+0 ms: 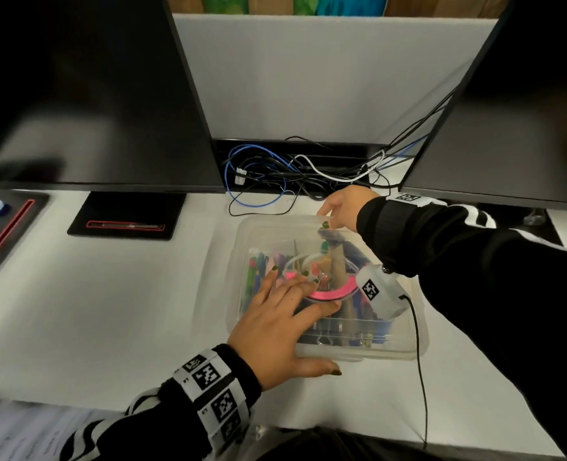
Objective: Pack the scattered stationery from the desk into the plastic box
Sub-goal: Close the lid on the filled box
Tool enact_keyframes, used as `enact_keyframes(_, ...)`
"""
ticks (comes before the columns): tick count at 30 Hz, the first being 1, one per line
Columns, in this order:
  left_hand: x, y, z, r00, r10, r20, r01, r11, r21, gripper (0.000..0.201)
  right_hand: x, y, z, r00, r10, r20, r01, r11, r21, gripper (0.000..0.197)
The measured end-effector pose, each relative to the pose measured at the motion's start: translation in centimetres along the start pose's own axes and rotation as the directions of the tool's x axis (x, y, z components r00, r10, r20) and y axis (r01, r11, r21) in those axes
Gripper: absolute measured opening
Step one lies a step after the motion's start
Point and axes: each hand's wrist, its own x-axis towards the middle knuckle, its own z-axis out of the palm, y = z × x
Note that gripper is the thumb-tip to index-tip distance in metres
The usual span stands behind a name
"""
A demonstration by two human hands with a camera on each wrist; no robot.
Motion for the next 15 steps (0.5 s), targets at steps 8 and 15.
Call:
enact_keyframes(8, 0.4, -0.4, 0.1, 0.999, 0.043, 0.002, -0.043, 0.998, 0.053, 0.078, 1.9, -1.4, -0.1, 0.991, 0.112, 0.069, -0.097, 0.976, -0.195, 0.026)
enact_keyframes(15, 0.5, 0.2, 0.4, 0.998, 0.056, -0.035, -0.051, 0.991, 0.127, 0.076, 2.0, -1.9, -0.7, 0.963, 0.095, 0.251, 0.020, 0.907, -0.420, 0.036)
